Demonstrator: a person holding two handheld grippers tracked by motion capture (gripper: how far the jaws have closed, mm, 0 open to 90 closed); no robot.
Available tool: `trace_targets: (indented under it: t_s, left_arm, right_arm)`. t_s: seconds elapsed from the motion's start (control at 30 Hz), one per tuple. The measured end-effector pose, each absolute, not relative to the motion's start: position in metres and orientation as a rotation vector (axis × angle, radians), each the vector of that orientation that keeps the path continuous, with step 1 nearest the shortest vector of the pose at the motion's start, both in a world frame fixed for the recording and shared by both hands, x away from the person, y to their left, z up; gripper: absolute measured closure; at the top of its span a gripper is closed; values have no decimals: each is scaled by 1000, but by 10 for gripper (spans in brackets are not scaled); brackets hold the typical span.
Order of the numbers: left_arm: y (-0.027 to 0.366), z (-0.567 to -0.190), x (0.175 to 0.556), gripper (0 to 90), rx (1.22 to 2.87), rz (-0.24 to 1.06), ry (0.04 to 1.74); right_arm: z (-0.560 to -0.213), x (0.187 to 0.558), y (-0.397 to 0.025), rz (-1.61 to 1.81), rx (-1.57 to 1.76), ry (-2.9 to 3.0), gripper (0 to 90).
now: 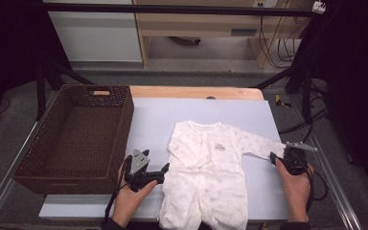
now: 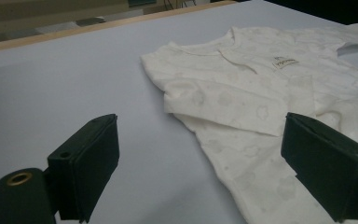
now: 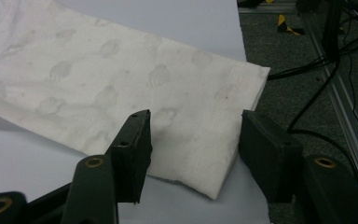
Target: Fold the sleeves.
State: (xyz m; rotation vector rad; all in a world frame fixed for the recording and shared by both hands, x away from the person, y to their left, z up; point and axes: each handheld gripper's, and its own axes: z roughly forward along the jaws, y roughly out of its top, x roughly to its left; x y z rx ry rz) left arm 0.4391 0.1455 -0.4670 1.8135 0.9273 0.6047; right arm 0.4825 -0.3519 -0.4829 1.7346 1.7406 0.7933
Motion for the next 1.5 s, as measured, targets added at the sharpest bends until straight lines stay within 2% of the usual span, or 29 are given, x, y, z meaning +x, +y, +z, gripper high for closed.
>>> trace_targets:
  t_s: [0.1, 0.2, 0.27, 0.37, 0.47, 0.7, 1.17, 1.5]
  left_arm:
    - [145, -467, 439, 113, 1818, 602, 926]
    - [145, -467, 439, 113, 1815, 601, 925]
    - [146, -466, 439, 113, 1814, 605, 928]
    - [148, -465, 439, 114, 1807, 607, 932]
    - [149, -464, 440, 115, 1804, 609, 933]
    - [146, -465, 439, 118, 1815, 604, 922]
    - [149, -464, 440, 121, 1810, 610, 930]
    - [148, -466, 440, 121, 1818, 602, 927]
  right_arm:
    - [-483, 482, -352, 795, 1743, 1732, 473]
    - [-483, 480, -350, 808, 1727, 1739, 577]
    - [-483, 479, -349, 813, 1721, 1740, 684]
    - [-484, 479, -349, 834, 1711, 1752, 799]
    - [-483, 478, -347, 839, 1686, 1756, 854]
    - [-469, 466, -332, 892, 1535, 1762, 878]
    - [-454, 451, -261, 1012, 1182, 1961, 878]
    - [-458, 447, -256, 1067, 1098, 2048, 879]
